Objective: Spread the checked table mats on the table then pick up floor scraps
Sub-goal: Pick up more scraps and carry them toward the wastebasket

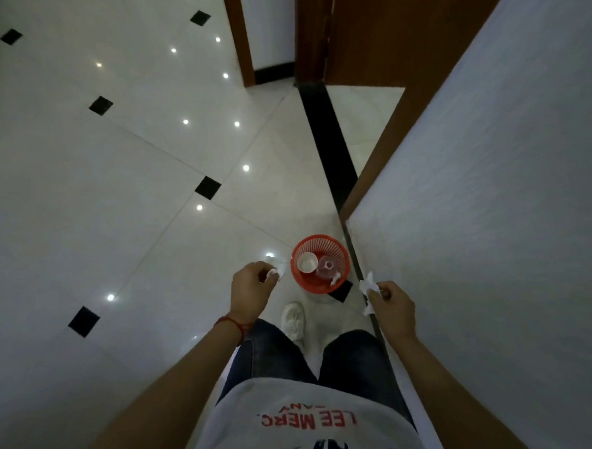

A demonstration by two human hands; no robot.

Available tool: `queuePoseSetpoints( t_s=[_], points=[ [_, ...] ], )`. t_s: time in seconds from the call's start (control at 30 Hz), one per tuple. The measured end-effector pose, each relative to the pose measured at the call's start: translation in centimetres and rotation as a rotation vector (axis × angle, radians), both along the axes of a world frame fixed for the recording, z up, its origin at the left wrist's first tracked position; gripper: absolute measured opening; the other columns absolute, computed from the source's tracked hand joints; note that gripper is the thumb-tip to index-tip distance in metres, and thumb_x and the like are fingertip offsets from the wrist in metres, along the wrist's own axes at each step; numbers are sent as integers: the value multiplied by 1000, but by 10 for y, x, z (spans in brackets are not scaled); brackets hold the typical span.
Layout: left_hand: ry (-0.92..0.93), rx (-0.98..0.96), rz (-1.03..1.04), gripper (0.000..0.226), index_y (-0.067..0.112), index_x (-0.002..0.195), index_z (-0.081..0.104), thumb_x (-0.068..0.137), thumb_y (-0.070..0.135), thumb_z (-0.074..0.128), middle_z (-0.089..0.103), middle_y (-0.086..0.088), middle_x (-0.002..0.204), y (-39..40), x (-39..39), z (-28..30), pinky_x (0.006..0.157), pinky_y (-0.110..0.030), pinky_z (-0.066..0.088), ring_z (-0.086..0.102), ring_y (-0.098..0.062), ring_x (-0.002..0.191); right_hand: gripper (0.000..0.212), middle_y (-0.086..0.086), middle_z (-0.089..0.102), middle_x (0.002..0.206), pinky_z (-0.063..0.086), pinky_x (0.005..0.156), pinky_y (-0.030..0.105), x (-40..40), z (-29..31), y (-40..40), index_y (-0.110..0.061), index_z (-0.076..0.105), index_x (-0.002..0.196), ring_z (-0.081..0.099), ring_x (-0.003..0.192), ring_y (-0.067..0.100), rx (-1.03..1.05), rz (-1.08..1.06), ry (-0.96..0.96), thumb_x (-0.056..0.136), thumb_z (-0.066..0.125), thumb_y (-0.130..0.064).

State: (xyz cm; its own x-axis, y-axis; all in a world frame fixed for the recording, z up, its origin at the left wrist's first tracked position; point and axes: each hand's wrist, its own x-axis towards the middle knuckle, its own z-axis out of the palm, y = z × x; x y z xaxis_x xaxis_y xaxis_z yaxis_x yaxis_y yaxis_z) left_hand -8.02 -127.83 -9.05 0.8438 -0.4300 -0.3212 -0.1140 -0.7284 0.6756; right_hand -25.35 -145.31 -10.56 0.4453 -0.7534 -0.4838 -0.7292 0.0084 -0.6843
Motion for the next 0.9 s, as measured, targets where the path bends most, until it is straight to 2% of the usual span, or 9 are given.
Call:
queuePoseSetpoints(
  t_s=[0.07, 0.23, 0.4, 0.53, 0.63, 0.73, 0.9],
  points=[
    [34, 14, -9, 15, 0, 84, 70, 84, 13, 63, 70, -17, 84, -19, 8, -12, 67, -25, 39, 54, -17, 71, 6, -10, 53, 66, 41, 52, 9, 11, -7, -6, -10, 58, 81, 50, 62, 7, 15, 17, 10, 87, 59, -12],
    [150, 110, 30, 16, 1, 89, 70, 84, 14, 62, 70, -16, 88, -54, 14, -75, 68, -23, 38, 52, -15, 72, 20, -9, 43, 57, 36, 48, 5, 38, -56, -23, -14, 50, 70, 45, 52, 2, 47, 32, 83, 86, 59, -9],
    [267, 191, 73, 17, 1, 90, 69, 85, 16, 61, 71, -16, 91, -78, 10, -148, 70, -24, 39, 53, -17, 74, 5, -9, 49, 66, 37, 50, 8, 63, -125, -39, -11, 56, 85, 45, 60, 3, 107, 49, 169, 88, 57, -15],
    [335, 228, 110, 19, 1, 96, 68, 85, 15, 61, 71, -15, 97, -98, 9, -200, 75, -23, 41, 61, -24, 84, 14, 3, 57, 81, 36, 56, 15, 78, -185, -46, -5, 61, 93, 52, 74, 15, 165, 28, 225, 88, 57, -18],
    [371, 223, 139, 21, 1, 99, 67, 85, 16, 61, 71, -16, 98, -109, 11, -223, 77, -23, 43, 63, -27, 90, 16, 3, 56, 82, 36, 57, 15, 88, -211, -53, -3, 61, 94, 52, 76, 15, 167, 14, 239, 89, 58, -18],
    [415, 238, 169, 22, 0, 100, 67, 85, 15, 61, 70, -16, 99, -121, 14, -251, 76, -24, 41, 63, -27, 91, 19, 2, 56, 85, 39, 68, 21, 96, -244, -59, -2, 62, 99, 53, 79, 14, 190, -10, 269, 89, 58, -19],
    [522, 207, 309, 23, 1, 101, 67, 85, 16, 62, 70, -16, 100, -133, 20, -281, 83, -30, 51, 65, -30, 93, 23, 5, 60, 91, 40, 61, 15, 103, -274, -59, -2, 63, 101, 55, 82, 15, 245, -35, 270, 88, 59, -20]
  ],
)
